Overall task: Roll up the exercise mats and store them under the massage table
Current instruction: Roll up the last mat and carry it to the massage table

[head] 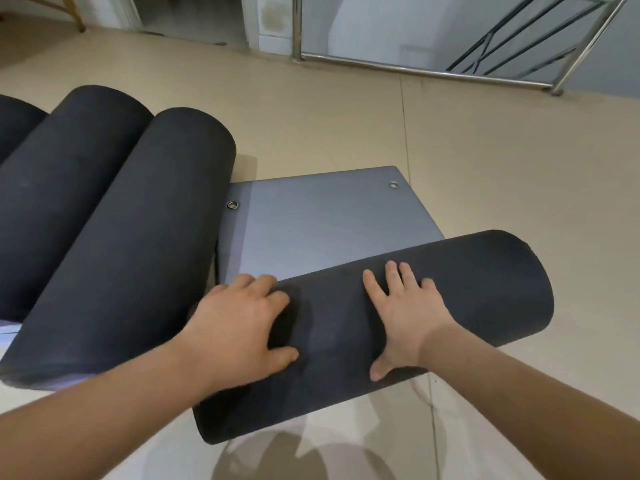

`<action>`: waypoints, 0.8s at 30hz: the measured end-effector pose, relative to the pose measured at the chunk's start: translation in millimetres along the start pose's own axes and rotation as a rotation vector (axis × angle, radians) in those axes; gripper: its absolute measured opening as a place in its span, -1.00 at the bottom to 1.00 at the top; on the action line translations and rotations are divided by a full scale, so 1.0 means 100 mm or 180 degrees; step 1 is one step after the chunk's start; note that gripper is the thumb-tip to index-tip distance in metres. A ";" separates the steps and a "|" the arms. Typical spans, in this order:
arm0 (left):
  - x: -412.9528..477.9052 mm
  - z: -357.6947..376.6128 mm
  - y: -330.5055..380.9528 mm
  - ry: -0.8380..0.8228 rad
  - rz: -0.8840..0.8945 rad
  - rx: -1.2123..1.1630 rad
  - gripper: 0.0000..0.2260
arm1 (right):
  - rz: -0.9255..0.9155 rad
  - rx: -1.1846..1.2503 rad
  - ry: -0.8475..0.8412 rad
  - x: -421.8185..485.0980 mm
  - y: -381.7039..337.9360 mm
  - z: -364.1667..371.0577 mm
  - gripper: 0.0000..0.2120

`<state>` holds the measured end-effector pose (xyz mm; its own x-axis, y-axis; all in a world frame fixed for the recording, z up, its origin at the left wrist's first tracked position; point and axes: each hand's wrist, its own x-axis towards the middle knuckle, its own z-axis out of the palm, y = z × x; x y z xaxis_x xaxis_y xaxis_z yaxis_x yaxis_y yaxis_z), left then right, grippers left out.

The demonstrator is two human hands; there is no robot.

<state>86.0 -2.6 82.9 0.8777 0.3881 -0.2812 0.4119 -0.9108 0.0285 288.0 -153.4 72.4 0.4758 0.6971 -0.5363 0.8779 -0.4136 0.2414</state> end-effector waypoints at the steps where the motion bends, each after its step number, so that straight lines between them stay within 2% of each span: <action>1: -0.08 0.09 0.07 -0.0265 -0.0083 0.0063 -0.10 | -0.0065 0.0036 -0.0016 0.10 0.04 -0.13 0.50; 3: -0.17 0.35 0.15 -0.0791 -0.0303 0.0282 0.18 | -0.0198 0.0141 -0.0099 0.27 0.10 -0.36 0.45; 4: -0.17 0.49 0.15 -0.0841 -0.0388 0.0362 0.23 | -0.0225 0.0157 -0.0122 0.34 0.11 -0.44 0.42; 7: -0.08 0.71 0.06 -0.0665 -0.0484 0.0443 0.25 | -0.0226 0.0102 0.0186 0.45 0.06 -0.45 0.32; 10: 0.03 0.74 -0.03 -0.0628 -0.0392 0.0480 0.24 | -0.0427 0.0052 0.0816 0.25 -0.01 -0.22 0.08; 11: 0.05 0.72 -0.06 -0.0639 -0.0341 0.0431 0.24 | -0.0536 0.0059 0.0846 0.15 -0.02 -0.14 0.00; 13: 0.08 0.66 -0.15 -0.0552 -0.0273 0.0263 0.25 | -0.0648 -0.0076 0.0609 -0.02 -0.05 0.02 0.04; 15: 0.12 0.58 -0.26 -0.0443 -0.0225 0.0109 0.26 | -0.0641 -0.0406 0.0347 -0.06 -0.14 0.22 0.23; 17: 0.18 0.48 -0.32 -0.0455 -0.0178 -0.0022 0.26 | -0.0520 -0.0557 0.0404 0.03 -0.23 0.39 0.36; 20: 0.27 0.39 -0.38 -0.0537 -0.0153 -0.0134 0.24 | -0.0452 -0.0385 0.0781 0.23 -0.26 0.42 0.25; 24: 0.34 0.24 -0.46 -0.0653 -0.0134 -0.0460 0.16 | -0.0818 -0.0317 0.0980 0.37 -0.12 0.22 0.11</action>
<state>90.8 48.9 48.9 0.7970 0.3752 -0.4733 0.4907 -0.8591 0.1454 293.8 -135.9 32.3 0.2210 0.9192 -0.3258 0.9639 -0.1551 0.2162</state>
